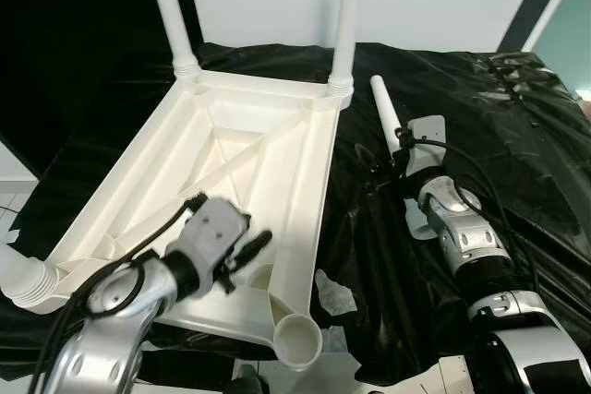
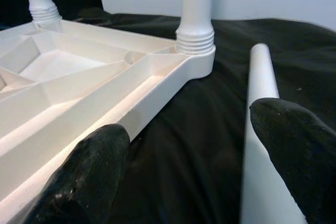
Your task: Building children table
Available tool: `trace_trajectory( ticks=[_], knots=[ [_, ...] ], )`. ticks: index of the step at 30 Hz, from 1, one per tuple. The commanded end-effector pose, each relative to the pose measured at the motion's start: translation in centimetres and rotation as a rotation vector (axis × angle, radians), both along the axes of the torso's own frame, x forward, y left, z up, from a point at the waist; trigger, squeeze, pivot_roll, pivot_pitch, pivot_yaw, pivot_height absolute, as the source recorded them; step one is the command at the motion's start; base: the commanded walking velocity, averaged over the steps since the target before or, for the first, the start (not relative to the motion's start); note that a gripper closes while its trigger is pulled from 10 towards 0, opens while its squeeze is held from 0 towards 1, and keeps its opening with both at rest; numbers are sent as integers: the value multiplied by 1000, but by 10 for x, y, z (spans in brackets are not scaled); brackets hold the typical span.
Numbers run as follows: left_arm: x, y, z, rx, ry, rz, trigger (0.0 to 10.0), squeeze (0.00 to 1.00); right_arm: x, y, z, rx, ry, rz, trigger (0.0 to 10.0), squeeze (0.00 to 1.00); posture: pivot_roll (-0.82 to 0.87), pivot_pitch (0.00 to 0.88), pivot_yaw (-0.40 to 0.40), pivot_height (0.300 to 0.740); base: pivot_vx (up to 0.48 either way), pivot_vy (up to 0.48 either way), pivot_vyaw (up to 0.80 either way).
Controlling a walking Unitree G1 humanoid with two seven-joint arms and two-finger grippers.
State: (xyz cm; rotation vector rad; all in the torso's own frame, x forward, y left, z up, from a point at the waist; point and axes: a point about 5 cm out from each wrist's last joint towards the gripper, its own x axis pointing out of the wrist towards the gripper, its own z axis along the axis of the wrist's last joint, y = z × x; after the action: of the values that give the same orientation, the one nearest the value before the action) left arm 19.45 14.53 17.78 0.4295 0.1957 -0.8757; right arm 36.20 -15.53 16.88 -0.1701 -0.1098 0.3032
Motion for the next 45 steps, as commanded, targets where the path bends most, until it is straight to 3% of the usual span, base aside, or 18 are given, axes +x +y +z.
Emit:
trace_trajectory(
  ticks=[1, 3, 6, 10, 14, 15, 17, 18, 19, 22, 26, 27, 30, 34, 41, 45],
  knots=[
    [-13, -5, 2, -11, 49, -145, 10000, 0, -1, -4, -2, 0, 14, -2, 10000, 0, 197, 78, -29, 740, 0, 0, 0],
    [-24, 0, -1, -6, 99, -171, 10000, 0, -1, -6, 1, -4, 11, -5, 10000, 0, 199, 78, -31, 740, 0, 0, 0],
    [-27, 2, -2, 1, 110, -177, 10000, 0, -1, -7, 2, -5, 10, -6, 10000, 0, 199, 78, -31, 740, 0, 0, 0],
    [-46, 16, -3, 25, 183, -190, 10000, 0, -2, -11, 5, -9, 11, -12, 10000, 0, 203, 79, -32, 740, 0, 0, 0],
    [-49, 19, -2, 26, 194, -195, 10000, 0, -3, -12, 5, -10, 13, -13, 10000, 0, 203, 79, -32, 740, 0, 0, 0],
    [-59, 25, -4, 30, 243, -220, 10000, 114, -3, -13, 5, -18, 17, -14, 10000, 0, 212, 82, -32, 740, 0, 0, 0],
    [-59, 25, -4, 30, 243, -220, 10000, 114, -3, -13, 5, -18, 17, -14, 10000, 0, 212, 82, -32, 740, 0, 0, 0],
    [-63, 26, -4, 14, 271, -234, 10000, 396, -2, -14, 5, -21, 18, -14, 10000, 0, 212, 82, -32, 740, 0, 0, 0],
    [-67, 26, -4, -1, 307, -251, 10000, 1000, -2, -14, 5, -24, 19, -16, 10000, 0, 217, 79, -29, 740, 0, 0, 0],
    [-71, 26, -5, -11, 335, -264, 10000, 1000, -2, -15, 5, -25, 19, -17, 10000, 0, 217, 79, -29, 740, 0, 0, 0],
    [-75, 24, -5, 13, 304, -281, 10000, 1000, -2, -15, 5, -31, 20, -17, 10000, 0, 217, 73, -28, 740, 0, 0, 0],
    [-75, 23, -7, 45, 286, -280, 10000, 0, -1, -16, 5, -32, 19, -18, 10000, 0, 216, 71, -26, 740, 0, 0, 0],
    [-75, 21, -11, 75, 287, -279, 10000, 0, -1, -15, 6, -34, 19, -14, 10000, 0, 216, 71, -26, 740, 0, 0, 0],
    [-71, 23, -30, 184, 314, -241, 10000, 0, -3, -10, 7, -31, 19, 3, 10000, 0, 216, 71, -26, 740, 0, 0, 0],
    [-65, 26, -41, 227, 339, -198, 10000, 0, -3, -10, 7, -34, 21, 4, 10000, 0, 205, 65, -29, 740, 0, 0, 0],
    [-41, 27, -47, 251, 277, -56, 10000, 0, -2, -9, 7, -34, 19, 4, 10000, 0, 196, 57, -24, 740, 0, 0, 0]
  ],
)
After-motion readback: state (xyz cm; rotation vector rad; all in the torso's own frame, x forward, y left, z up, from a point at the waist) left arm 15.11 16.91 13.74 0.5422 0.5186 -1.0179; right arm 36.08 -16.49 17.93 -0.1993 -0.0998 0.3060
